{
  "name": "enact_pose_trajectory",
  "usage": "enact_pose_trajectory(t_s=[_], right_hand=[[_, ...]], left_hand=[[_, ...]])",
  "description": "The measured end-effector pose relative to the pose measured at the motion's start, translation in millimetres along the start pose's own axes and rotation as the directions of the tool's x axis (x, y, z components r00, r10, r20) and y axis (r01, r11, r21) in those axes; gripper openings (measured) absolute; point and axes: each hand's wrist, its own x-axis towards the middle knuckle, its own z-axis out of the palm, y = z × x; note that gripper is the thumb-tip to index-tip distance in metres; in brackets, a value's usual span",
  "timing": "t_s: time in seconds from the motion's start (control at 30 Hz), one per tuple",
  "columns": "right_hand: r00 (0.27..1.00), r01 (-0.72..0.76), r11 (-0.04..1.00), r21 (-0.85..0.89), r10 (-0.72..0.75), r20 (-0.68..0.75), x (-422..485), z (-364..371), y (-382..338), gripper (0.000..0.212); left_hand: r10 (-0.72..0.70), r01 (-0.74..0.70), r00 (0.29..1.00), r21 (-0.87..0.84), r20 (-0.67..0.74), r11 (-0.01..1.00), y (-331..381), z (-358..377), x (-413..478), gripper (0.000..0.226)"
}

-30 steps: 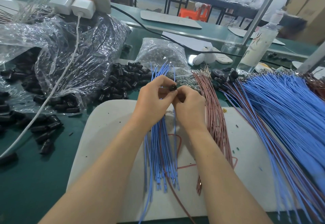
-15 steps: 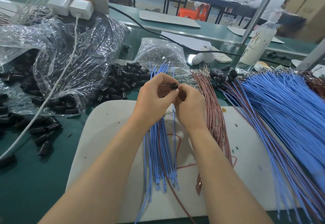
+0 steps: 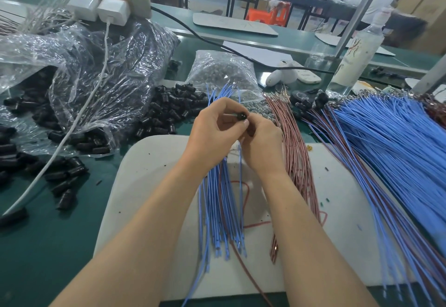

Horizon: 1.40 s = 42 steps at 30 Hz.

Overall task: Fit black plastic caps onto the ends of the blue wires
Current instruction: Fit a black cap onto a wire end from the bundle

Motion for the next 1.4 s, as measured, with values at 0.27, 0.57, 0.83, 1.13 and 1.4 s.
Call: enact_pose_trajectory(t_s=[0.27, 0.57, 0.83, 1.13, 1.4], right_hand=[[1.000, -0.024, 0.999, 0.024, 0.024, -0.008, 1, 2, 3, 0.023], [0.993, -0.047, 0.998, -0.042, 0.051, 0.104, 2, 2, 1, 0.014], [0.963, -0.240, 0.964, -0.110, 0.222, -0.154, 13, -35, 16, 0.021], [0.954, -0.245, 0.889, -0.388, 0.292, 0.066, 25, -20, 19, 0.024], [0.977, -0.203, 0.917, -0.344, 0.214, -0.008, 27, -12, 21, 0.014]], left_hand=[[-0.005, 0.005, 1.000, 0.003, 0.004, 1.000, 2, 1, -1, 0.022], [-0.012, 0.013, 0.999, 0.033, -0.035, 0.999, 1, -2, 2, 0.019], [-0.051, 0.101, 0.965, 0.183, -0.258, 0.978, -6, -12, 6, 0.015], [0.051, 0.050, 0.957, 0.335, -0.286, 0.941, -5, -8, 3, 0.014], [0.072, 0.018, 0.967, 0.345, -0.246, 0.938, -4, -6, 3, 0.019]])
